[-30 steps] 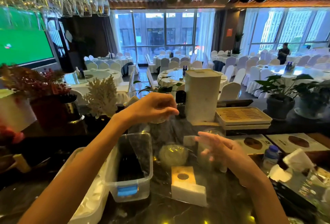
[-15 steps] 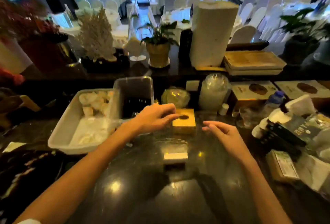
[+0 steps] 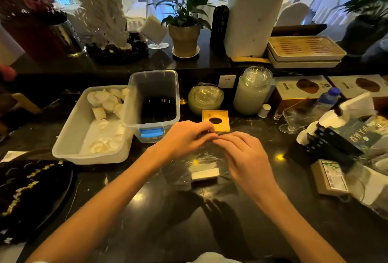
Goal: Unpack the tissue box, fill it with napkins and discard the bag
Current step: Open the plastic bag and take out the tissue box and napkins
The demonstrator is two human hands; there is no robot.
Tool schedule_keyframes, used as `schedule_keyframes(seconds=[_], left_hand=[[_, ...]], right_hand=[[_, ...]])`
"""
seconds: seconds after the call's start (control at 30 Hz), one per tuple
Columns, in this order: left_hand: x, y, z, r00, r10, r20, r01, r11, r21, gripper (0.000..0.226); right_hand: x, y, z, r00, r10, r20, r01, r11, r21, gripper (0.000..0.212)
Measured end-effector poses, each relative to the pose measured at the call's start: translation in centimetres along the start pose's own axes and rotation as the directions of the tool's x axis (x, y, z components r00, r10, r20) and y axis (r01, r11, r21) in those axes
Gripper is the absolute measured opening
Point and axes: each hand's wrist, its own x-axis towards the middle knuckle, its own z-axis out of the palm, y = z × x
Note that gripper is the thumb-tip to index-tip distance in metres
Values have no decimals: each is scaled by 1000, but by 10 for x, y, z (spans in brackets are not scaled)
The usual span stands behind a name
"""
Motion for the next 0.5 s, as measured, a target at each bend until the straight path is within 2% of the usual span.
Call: schedule_keyframes(seconds=[0.1, 0.27, 0.37, 0.5], left_hand=[[3, -1, -5, 999, -49, 17, 49, 999, -17, 22], [6, 0, -17, 988, -100, 116, 102, 995, -17, 19], [5, 1, -21, 992, -83, 91, 72, 990, 119, 17], [-1, 3, -26, 999, -26, 21, 16, 926, 377, 18]], right_hand=[[12, 2, 4, 993, 23, 118, -14, 997, -72, 28], [25, 9, 5, 966, -12, 259, 63, 980, -191, 21], [24, 7, -2, 928, -107, 357, 156, 981, -112, 12], [1, -1, -23, 863, -243, 442, 259, 966, 25, 27]])
